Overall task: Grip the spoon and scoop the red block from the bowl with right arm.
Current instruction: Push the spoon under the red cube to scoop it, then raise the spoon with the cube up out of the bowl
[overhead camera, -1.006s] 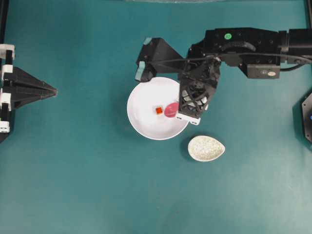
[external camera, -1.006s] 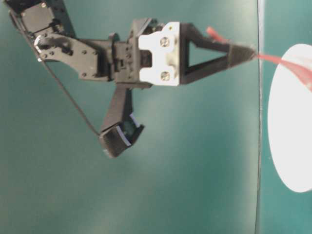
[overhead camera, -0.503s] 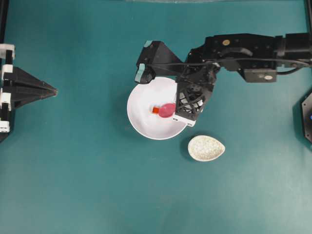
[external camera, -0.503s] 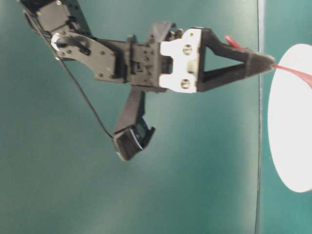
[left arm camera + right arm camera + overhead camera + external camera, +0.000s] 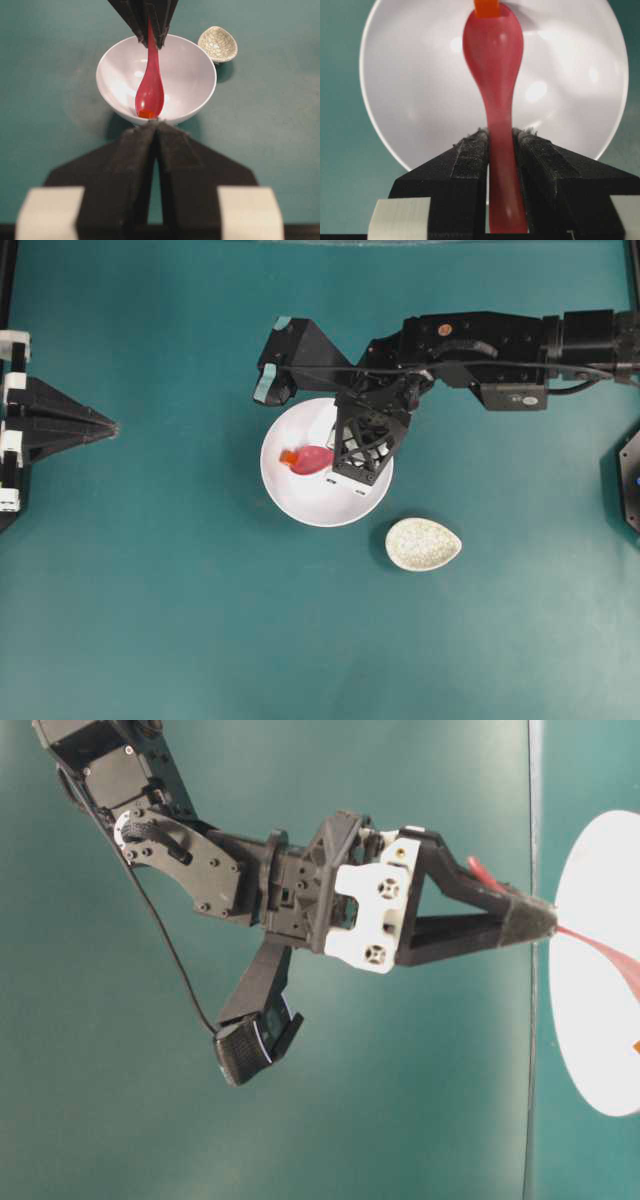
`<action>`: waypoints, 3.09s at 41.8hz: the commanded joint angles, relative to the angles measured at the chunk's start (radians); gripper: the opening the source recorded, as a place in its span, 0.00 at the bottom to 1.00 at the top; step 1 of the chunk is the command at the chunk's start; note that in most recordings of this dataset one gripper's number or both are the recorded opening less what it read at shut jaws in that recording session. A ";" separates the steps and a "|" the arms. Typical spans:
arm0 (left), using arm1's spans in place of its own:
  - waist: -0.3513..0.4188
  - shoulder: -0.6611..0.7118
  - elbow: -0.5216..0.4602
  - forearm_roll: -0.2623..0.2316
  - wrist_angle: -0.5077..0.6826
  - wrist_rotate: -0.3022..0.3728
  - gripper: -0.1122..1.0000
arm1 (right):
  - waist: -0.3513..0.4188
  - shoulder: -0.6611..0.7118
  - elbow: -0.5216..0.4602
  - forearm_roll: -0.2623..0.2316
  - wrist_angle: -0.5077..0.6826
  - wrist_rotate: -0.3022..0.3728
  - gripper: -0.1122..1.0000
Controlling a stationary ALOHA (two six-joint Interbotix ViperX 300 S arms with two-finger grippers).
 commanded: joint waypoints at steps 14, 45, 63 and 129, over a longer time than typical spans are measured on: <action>0.003 0.006 -0.032 0.000 -0.011 0.005 0.10 | 0.003 -0.063 -0.028 -0.003 -0.049 0.006 0.32; 0.003 0.005 -0.034 0.002 -0.011 0.000 0.10 | 0.025 -0.140 0.060 -0.002 -0.133 0.009 0.32; 0.003 0.003 -0.032 0.000 -0.009 -0.002 0.10 | 0.041 -0.267 0.278 -0.003 -0.483 0.006 0.32; 0.003 0.006 -0.032 0.000 -0.014 -0.006 0.10 | 0.060 -0.563 0.508 -0.121 -0.640 -0.109 0.32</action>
